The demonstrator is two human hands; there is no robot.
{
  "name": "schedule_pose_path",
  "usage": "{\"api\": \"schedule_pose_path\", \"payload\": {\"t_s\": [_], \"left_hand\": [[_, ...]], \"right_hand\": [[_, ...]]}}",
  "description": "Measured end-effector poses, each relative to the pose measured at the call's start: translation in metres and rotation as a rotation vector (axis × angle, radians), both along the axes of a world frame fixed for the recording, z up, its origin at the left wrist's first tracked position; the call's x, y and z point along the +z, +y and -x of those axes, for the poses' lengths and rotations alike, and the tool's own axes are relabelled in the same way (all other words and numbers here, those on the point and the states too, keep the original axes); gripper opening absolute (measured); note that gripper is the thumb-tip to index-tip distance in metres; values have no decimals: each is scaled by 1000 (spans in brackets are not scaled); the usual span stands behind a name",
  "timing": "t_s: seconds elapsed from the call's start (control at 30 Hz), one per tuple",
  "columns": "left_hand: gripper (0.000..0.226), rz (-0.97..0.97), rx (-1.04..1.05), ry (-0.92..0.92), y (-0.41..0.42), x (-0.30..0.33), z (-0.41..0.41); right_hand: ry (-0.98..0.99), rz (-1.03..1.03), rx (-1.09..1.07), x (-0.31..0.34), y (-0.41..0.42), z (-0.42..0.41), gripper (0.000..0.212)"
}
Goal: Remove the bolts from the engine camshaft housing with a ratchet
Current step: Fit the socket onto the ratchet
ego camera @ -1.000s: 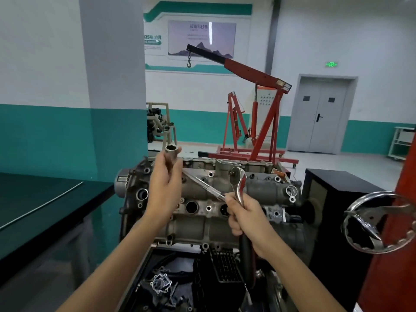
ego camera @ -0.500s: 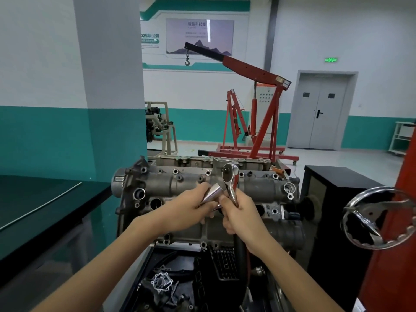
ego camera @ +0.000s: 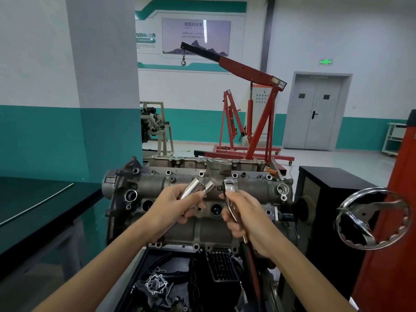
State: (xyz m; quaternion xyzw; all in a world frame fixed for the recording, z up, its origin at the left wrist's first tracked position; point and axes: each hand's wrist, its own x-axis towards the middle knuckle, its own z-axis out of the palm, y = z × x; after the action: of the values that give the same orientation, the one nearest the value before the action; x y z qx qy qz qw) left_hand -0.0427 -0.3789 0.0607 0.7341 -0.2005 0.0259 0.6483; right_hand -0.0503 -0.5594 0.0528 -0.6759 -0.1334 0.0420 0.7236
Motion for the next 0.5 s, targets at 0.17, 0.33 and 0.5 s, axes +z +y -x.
{"api": "schedule_pose_path", "payload": {"t_s": [0.17, 0.33, 0.5], "left_hand": [[10, -28, -23, -10, 7, 6, -3], [9, -88, -35, -28, 16, 10, -2], [13, -149, -36, -26, 17, 10, -1]], "right_hand": [[-50, 155, 16, 4, 9, -2, 38], [-130, 165, -80, 7, 13, -5, 26], [-358, 354, -149, 7, 17, -15, 37]]}}
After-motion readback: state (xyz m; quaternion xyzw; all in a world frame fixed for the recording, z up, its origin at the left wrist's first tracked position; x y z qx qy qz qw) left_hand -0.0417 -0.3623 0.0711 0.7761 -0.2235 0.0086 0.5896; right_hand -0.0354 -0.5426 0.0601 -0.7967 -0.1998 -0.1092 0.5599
